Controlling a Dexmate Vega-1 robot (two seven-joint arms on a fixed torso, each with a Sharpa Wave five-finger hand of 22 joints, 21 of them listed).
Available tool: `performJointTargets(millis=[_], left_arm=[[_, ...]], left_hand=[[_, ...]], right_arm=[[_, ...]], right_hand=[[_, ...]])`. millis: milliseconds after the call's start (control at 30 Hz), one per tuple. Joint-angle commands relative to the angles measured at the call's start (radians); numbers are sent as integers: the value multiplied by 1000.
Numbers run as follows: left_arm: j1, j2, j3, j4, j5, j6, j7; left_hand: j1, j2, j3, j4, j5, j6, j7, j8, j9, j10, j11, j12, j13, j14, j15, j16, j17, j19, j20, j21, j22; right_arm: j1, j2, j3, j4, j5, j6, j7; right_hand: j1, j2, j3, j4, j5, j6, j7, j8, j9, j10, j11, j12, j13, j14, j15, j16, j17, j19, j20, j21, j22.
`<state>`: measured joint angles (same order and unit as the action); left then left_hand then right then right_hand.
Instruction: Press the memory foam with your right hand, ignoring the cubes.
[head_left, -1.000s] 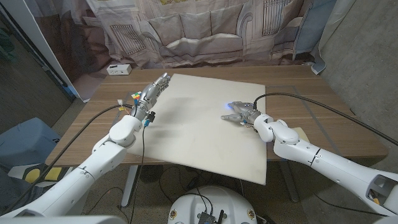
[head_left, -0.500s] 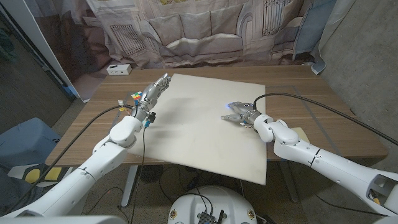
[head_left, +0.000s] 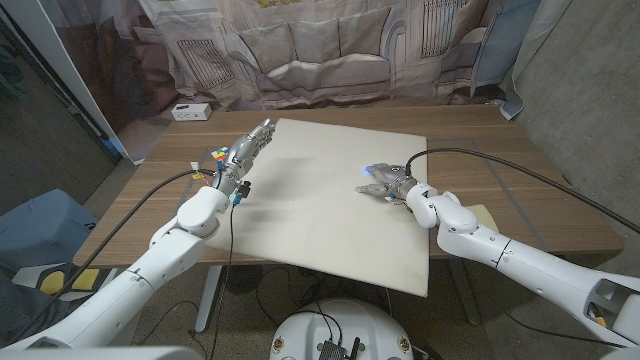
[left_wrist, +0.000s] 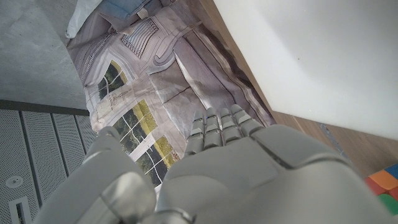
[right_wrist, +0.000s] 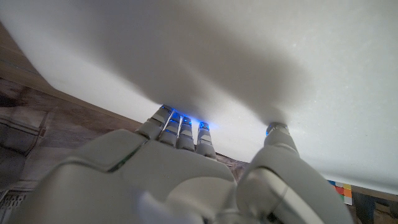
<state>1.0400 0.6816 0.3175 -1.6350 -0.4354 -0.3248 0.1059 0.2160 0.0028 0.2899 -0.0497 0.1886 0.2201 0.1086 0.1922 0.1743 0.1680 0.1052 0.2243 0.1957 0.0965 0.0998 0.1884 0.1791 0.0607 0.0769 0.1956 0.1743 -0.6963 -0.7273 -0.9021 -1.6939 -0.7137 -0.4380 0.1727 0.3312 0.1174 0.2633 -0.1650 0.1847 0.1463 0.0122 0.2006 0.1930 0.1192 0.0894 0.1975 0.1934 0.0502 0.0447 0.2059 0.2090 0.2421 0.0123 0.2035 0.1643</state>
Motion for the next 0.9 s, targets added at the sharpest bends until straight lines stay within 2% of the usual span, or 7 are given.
performJointTargets(millis=[33,900], left_arm=[[8,0,-1,2,-6,-2,1],[4,4,0,-5,-4,1,-5]], left_hand=[[-2,9,6,-6,-1,7,0,0,5,10,0,-4,1,7,-3,0,1,-9,3,0,4],[-4,11,5,-9,-1,10,-1,-1,5,11,0,-5,1,8,-3,0,1,-9,4,0,4]], right_arm=[[11,6,-31,21,-9,-28,44],[6,-15,-14,-22,-18,-33,21]], right_hand=[[23,2,13,-3,3,19,3,9,2,2,-3,2,4,11,-7,3,-2,12,-2,-1,6],[43,1,21,-3,-1,20,3,6,2,3,-6,3,4,13,-7,3,-3,16,-1,-3,7]])
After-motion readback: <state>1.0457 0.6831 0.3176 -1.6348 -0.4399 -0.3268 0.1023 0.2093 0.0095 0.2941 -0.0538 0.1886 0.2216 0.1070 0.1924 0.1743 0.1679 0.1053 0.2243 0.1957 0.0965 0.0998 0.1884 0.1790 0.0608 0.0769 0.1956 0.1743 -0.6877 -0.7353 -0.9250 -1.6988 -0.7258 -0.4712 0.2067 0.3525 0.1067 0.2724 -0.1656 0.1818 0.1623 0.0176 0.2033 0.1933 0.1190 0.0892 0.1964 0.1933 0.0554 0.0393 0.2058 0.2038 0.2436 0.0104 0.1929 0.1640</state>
